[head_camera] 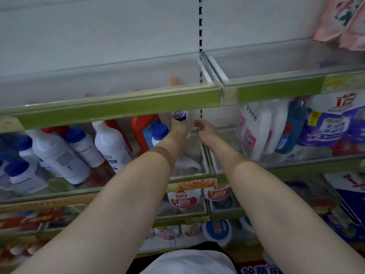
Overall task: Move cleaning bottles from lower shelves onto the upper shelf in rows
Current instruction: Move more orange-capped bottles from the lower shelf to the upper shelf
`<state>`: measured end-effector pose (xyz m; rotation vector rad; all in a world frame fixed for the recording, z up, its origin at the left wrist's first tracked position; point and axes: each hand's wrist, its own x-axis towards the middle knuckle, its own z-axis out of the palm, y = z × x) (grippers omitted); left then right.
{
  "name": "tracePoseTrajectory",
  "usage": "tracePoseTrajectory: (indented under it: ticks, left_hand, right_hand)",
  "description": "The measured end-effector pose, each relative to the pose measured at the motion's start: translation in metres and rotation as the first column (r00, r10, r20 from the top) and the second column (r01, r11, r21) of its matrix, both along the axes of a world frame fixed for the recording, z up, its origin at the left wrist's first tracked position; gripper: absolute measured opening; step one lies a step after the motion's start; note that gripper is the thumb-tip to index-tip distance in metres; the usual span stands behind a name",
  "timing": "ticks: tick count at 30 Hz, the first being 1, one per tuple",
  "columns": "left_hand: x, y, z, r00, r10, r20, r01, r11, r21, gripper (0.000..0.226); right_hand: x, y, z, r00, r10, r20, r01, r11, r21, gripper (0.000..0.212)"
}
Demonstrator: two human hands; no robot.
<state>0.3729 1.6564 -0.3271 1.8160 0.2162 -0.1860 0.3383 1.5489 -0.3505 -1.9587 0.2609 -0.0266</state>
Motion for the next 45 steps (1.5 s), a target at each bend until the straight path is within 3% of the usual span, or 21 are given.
tracePoseTrajectory:
  ticks: [3,9,14,17,21,25,28,33,37,41,45]
  left_hand:
    - [0.010,0.006,-0.005,0.994,0.108,-0.028,-0.110,0.991,-0.071,0.036]
    - [0.001,0.016,-0.015,1.000,0.017,0.005,-0.017,0.999,-0.046,0.037]
    - [-0.006,0.015,-0.006,0.998,-0.028,-0.057,0.023,0.997,-0.076,0.042]
    - [-0.009,0.017,-0.002,0.999,-0.024,-0.041,0.022,0.999,-0.042,0.050]
    - [-0.009,0.016,0.002,0.999,0.030,-0.028,-0.029,0.999,0.017,0.044]
    - [-0.025,0.016,0.008,0.993,-0.117,0.006,0.116,0.988,0.098,0.040]
    - [-0.035,0.016,0.011,0.986,-0.164,-0.036,0.167,0.976,0.137,0.033]
    - [-0.040,0.028,0.023,0.980,-0.161,-0.113,0.179,0.970,0.163,0.032]
    - [-0.052,0.029,0.032,0.972,-0.217,-0.090,0.230,0.958,0.172,0.022]
    - [-0.068,0.026,0.038,0.957,-0.286,-0.047,0.289,0.930,0.226,0.033]
    - [-0.089,0.030,0.044,0.937,-0.351,-0.001,0.344,0.918,0.198,0.043]
  right_hand:
    - [0.008,0.002,-0.001,0.997,0.081,0.009,-0.081,0.997,-0.018,0.060]
    - [0.019,0.014,-0.004,0.996,0.093,0.005,-0.093,0.995,0.040,0.069]
    - [0.016,0.013,0.000,0.997,0.070,0.012,-0.071,0.992,0.101,0.071]
    - [0.012,0.010,0.003,0.999,0.053,0.007,-0.054,0.994,0.092,0.068]
    - [0.006,0.005,0.009,1.000,0.020,-0.017,-0.018,0.995,0.103,0.066]
    - [0.001,0.002,0.014,0.999,-0.023,-0.037,0.024,0.999,0.041,0.057]
    - [-0.012,0.000,0.019,0.994,0.039,-0.100,-0.043,0.999,-0.032,0.061]
    - [-0.031,0.006,0.019,0.985,0.070,-0.156,-0.065,0.997,0.033,0.076]
    - [-0.038,0.009,0.012,0.984,0.047,-0.170,-0.044,0.999,0.022,0.070]
    - [-0.050,0.008,0.014,0.985,0.057,-0.165,-0.058,0.998,-0.002,0.073]
    - [-0.077,0.020,0.028,0.989,-0.009,-0.150,0.005,1.000,-0.027,0.051]
